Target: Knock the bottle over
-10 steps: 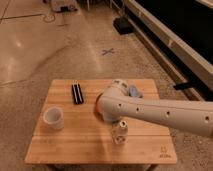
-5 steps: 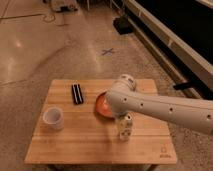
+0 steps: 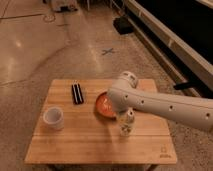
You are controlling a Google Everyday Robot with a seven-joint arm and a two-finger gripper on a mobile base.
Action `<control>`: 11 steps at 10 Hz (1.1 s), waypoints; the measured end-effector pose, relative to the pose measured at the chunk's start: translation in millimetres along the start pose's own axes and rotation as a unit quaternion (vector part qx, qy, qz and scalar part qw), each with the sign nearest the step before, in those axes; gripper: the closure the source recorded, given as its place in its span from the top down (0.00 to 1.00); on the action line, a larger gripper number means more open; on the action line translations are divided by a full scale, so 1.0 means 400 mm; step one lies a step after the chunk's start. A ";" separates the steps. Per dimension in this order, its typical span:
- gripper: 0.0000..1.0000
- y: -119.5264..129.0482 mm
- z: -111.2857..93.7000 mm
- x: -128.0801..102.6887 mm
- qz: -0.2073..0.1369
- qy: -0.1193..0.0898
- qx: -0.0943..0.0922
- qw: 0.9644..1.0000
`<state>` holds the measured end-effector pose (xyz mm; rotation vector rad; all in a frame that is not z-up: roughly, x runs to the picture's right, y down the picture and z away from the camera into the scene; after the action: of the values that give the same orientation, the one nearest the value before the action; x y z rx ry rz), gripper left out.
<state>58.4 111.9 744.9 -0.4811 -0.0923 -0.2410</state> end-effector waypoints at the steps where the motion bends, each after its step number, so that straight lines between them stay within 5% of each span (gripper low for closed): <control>1: 0.80 -0.005 -0.002 0.001 0.000 -0.001 0.003 1.000; 7: 0.80 -0.042 -0.067 0.087 0.017 0.008 0.035 0.999; 11: 0.80 -0.045 -0.085 0.182 0.035 0.022 0.038 0.998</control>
<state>125.2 65.5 733.2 -0.4026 -0.0422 -0.1786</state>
